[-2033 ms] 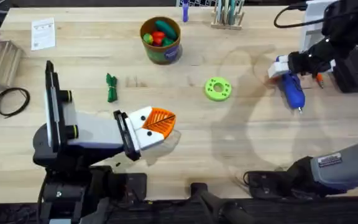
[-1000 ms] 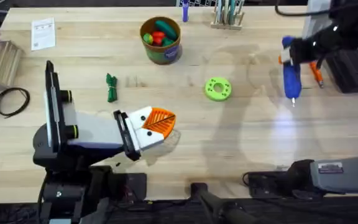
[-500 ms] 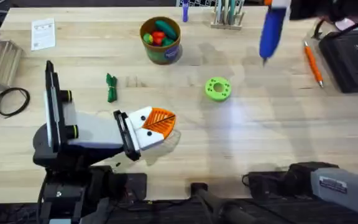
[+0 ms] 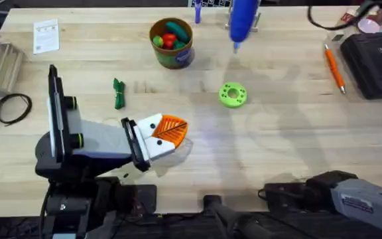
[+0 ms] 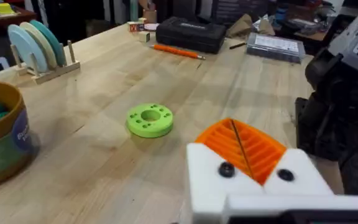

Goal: Pick up the gripper from the table and insert it into the empty holder that is missing its gripper. Then pick up a screw, insert it into the mounting hole, and use the screwdriver to tighten it. Finally, clean up the table by picking up the vegetable and placing it into the bucket.

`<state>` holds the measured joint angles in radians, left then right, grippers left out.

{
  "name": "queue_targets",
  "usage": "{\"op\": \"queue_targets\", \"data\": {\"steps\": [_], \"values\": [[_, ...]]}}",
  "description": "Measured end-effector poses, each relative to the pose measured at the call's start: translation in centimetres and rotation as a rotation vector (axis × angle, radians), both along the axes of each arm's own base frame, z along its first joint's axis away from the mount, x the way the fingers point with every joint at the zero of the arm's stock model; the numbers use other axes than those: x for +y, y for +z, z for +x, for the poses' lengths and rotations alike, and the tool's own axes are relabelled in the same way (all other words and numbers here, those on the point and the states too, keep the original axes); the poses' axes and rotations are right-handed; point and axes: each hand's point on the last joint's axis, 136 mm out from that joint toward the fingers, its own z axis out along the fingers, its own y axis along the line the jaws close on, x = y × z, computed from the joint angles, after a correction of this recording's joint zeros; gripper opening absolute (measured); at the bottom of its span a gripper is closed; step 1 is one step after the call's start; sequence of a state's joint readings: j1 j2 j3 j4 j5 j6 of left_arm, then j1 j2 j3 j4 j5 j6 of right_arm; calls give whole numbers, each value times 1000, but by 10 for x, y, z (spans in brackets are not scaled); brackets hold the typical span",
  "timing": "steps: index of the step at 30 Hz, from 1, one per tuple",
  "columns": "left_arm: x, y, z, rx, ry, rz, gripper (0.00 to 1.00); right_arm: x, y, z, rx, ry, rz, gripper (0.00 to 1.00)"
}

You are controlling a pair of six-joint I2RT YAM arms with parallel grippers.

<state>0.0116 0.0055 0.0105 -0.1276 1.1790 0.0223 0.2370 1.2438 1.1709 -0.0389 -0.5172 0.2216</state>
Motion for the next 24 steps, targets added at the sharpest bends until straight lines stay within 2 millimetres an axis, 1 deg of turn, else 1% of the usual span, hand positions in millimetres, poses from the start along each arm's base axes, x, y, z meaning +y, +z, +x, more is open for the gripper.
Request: {"op": "queue_targets", "data": {"steps": [3, 5, 8, 10, 15, 19, 22, 24], "values": [[0, 0, 0, 0, 0, 0, 5, 23, 18, -10, -52, 67, 50, 23], [0, 0, 0, 0, 0, 0, 5, 33, 31, -15, -89, 99, 85, 23], [0, 0, 0, 0, 0, 0, 5, 42, 50, -21, -151, 131, 146, 23], [0, 0, 0, 0, 0, 0, 5, 46, 55, -24, -174, 146, 184, 23], [0, 0, 0, 0, 0, 0, 5, 49, 57, -35, -253, 197, 323, 23], [0, 0, 0, 0, 0, 0, 5, 45, 57, -53, -311, 245, 444, 23], [0, 0, 0, 0, 0, 0, 5, 45, 45, -66, -296, 294, 487, 23], [0, 0, 0, 0, 0, 0, 5, 49, 35, -71, -258, 328, 490, 23]]}}
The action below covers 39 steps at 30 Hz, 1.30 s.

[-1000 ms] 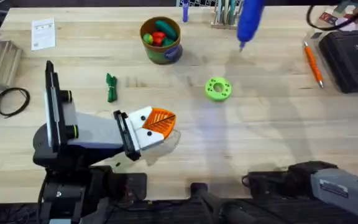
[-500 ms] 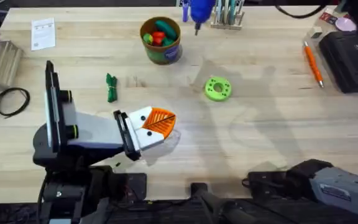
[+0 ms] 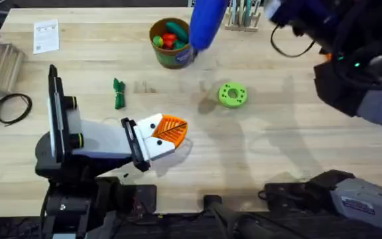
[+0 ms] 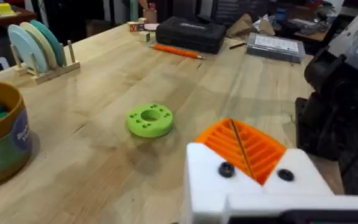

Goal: Pick up the gripper from the table and insert it into the empty holder that is missing its gripper. Then pick up a screw, insert it into the mounting hole, and use the screwdriver to tighten it. Finally, clean up the table by picking up the vegetable and placing it into the bucket.

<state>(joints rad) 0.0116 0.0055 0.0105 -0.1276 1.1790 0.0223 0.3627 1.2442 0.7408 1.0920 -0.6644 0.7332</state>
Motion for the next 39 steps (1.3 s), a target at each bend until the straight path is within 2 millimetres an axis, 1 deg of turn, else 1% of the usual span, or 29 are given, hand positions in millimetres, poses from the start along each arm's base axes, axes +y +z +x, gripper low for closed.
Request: {"op": "queue_targets", "data": {"steps": [4, 10, 13, 26, 29, 31, 34, 39], "values": [[0, 0, 0, 0, 0, 0, 5, 18, -10, -15, 14, 89, -26, 23], [0, 0, 0, 0, 0, 0, 5, 51, -12, -51, -113, 190, -78, 23], [0, 0, 0, 0, 0, 0, 5, 63, -12, -66, -175, 223, -96, 23], [0, 0, 0, 0, 0, 0, 5, 96, -12, -116, -445, 279, -140, 23], [0, 0, 0, 0, 0, 0, 5, 100, -13, -124, -477, 292, -142, 23], [0, 0, 0, 0, 0, 0, 5, 101, -13, -125, -485, 293, -143, 23], [0, 0, 0, 0, 0, 0, 5, 102, -14, -125, -474, 297, -143, 23], [0, 0, 0, 0, 0, 0, 5, 106, -22, -120, -429, 312, -151, 23]]}}
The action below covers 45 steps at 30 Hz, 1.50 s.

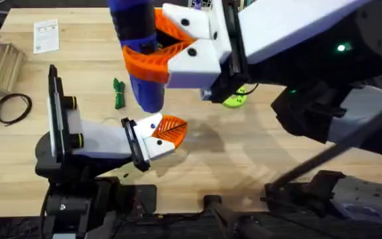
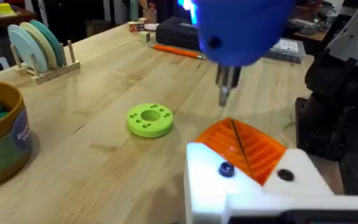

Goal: Pick up the gripper from the table and insert it into the empty holder that is missing its gripper. Then pick up a screw, insert it into the mounting hole, and use the screwdriver to tighten it. Finally, clean up the table by picking up the vegetable and placing it into the bucket.

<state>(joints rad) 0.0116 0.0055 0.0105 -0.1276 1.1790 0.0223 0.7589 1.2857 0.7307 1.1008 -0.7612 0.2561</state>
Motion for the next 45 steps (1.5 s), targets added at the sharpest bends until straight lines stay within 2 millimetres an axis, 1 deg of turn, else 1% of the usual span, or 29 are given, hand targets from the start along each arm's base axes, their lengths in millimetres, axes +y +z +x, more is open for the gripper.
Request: {"op": "queue_targets", "data": {"steps": [3, 7, 13, 20, 28, 33, 45], "values": [[0, 0, 0, 0, 0, 0, 5, 1, -2, 1, 9, 2, -2, 23], [0, 0, 0, 0, 0, 0, 5, -4, 1, -4, -21, 4, 32, 23], [0, 0, 0, 0, 0, 0, 5, -5, -7, -7, -3, 17, 26, 23], [0, 0, 0, 0, 0, 0, 5, -4, -8, -9, -7, 31, 20, 23], [0, 0, 0, 0, 0, 0, 5, 6, -31, 2, 42, 34, -25, 23], [0, 0, 0, 0, 0, 0, 5, 4, -23, -2, 4, 42, 5, 23], [0, 0, 0, 0, 0, 0, 5, 5, -26, -11, -9, 84, -9, 23]]}}
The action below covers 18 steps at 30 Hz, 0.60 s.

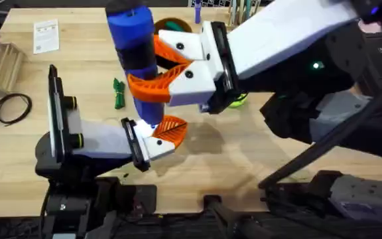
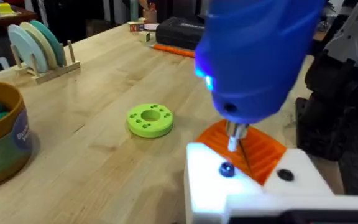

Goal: Pick up the gripper from the table and insert it into the empty holder that is missing its gripper. Then pick up a screw, insert it into the mounting hole, and use the screwdriver to tighten it. Finally, clean up the table by picking up the vegetable and placing it into the bucket.

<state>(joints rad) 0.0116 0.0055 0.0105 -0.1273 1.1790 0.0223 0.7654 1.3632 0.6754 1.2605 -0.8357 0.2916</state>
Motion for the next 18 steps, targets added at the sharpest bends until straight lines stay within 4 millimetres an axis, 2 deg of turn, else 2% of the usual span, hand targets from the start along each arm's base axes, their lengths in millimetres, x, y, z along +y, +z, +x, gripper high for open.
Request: {"op": "queue_targets", "data": {"steps": [7, 18], "values": [[0, 0, 0, 0, 0, 0, 5, 0, 0, -1, -1, 2, 0, 23], [0, 0, 0, 0, 0, 0, 5, 6, 0, -13, -36, 25, 5, 23]]}}
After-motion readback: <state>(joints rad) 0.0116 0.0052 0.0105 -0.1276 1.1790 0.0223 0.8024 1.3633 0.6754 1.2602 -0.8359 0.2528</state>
